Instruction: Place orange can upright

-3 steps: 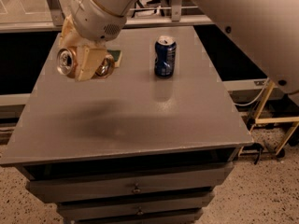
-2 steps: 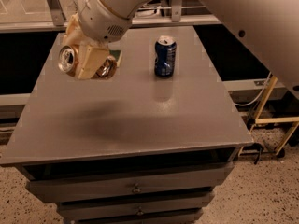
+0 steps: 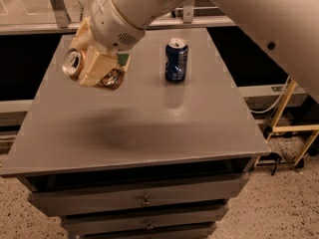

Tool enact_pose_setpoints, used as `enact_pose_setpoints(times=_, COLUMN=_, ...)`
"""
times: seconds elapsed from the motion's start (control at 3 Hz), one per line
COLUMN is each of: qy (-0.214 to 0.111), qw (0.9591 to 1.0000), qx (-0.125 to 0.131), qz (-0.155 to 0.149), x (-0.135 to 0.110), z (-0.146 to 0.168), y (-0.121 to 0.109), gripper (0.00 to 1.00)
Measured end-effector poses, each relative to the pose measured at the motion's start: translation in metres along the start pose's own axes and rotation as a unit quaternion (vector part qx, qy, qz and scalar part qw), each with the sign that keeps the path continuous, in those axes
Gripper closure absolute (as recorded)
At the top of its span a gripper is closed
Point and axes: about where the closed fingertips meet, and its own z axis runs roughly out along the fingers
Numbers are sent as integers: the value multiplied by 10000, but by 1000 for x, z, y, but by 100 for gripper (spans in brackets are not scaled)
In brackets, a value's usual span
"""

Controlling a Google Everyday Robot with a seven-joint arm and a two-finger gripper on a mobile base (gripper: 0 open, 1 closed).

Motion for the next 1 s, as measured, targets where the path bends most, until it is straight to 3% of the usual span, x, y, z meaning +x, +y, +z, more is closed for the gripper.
enact_pose_setpoints(times=0.67, qy=-186, qw=9997, qx=58, qz=134, x=0, z=1, y=0, gripper=100)
enact_pose_setpoints(times=1.0, qy=-674, qw=9959, qx=293, qz=528, x=2, z=3, y=4, gripper=100)
